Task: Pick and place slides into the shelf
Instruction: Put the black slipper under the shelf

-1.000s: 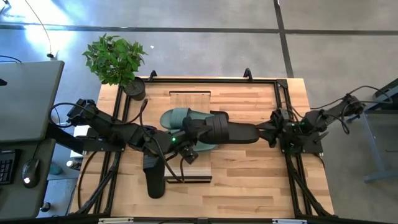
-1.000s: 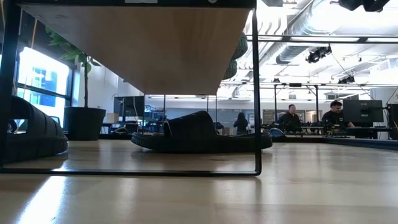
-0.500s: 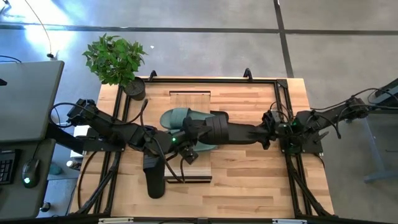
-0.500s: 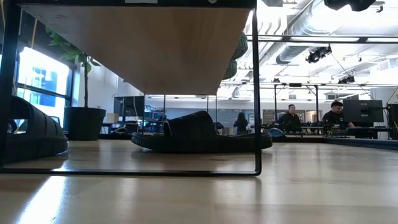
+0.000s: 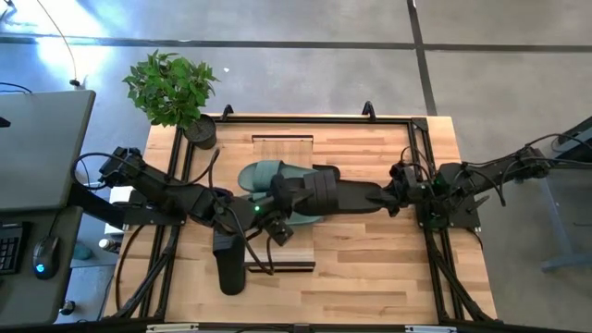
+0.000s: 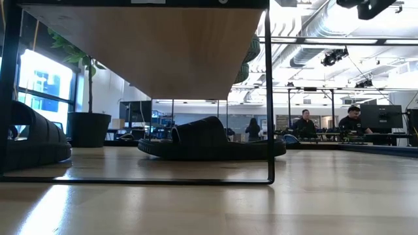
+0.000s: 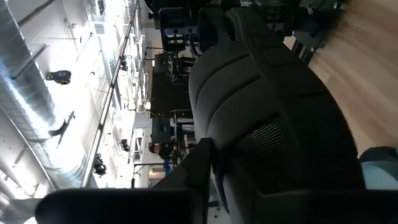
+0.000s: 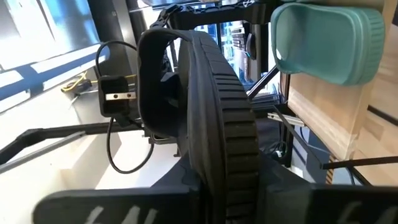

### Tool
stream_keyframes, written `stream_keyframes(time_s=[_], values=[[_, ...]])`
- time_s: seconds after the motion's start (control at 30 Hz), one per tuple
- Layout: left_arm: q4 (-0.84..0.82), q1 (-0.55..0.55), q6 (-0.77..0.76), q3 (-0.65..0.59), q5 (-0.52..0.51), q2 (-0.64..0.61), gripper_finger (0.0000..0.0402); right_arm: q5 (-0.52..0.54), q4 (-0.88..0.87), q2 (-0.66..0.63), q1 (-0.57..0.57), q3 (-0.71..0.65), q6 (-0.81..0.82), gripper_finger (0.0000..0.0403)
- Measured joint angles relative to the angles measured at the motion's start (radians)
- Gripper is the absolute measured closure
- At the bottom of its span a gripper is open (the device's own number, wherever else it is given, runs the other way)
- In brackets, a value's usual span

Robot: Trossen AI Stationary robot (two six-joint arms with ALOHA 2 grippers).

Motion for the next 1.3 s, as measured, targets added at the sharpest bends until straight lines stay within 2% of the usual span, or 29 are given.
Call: stream_keyframes(time_s=[0.33, 0.53, 0.7, 0.8, 0.93, 1.3], values=[[0.004, -0.019, -0.055, 0.000, -0.097, 0.000, 0.0281, 0.013, -0.001, -0.026, 0.000, 0.000, -0.012, 0.0367], [0.002, -0.019, -0.071, 0.000, -0.110, 0.000, 0.0217, 0.009, 0.002, -0.026, 0.000, 0.000, -0.012, 0.0367], [0.000, -0.019, -0.065, 0.000, -0.225, 0.000, 0.0180, 0.029, 0.001, -0.037, 0.000, 0.000, -0.023, 0.0367], [0.000, -0.019, -0.065, 0.000, -0.293, 0.000, 0.0171, 0.048, 0.002, -0.055, 0.000, 0.000, -0.044, 0.0367], [-0.013, -0.026, -0.092, 0.000, -0.329, -0.004, 0.0171, 0.068, -0.014, -0.093, 0.000, 0.000, -0.070, 0.0367], [-0.025, -0.053, -0.145, -0.001, -0.409, -0.068, 0.0201, 0.070, -0.220, -0.201, 0.001, 0.001, -0.061, 0.0367]])
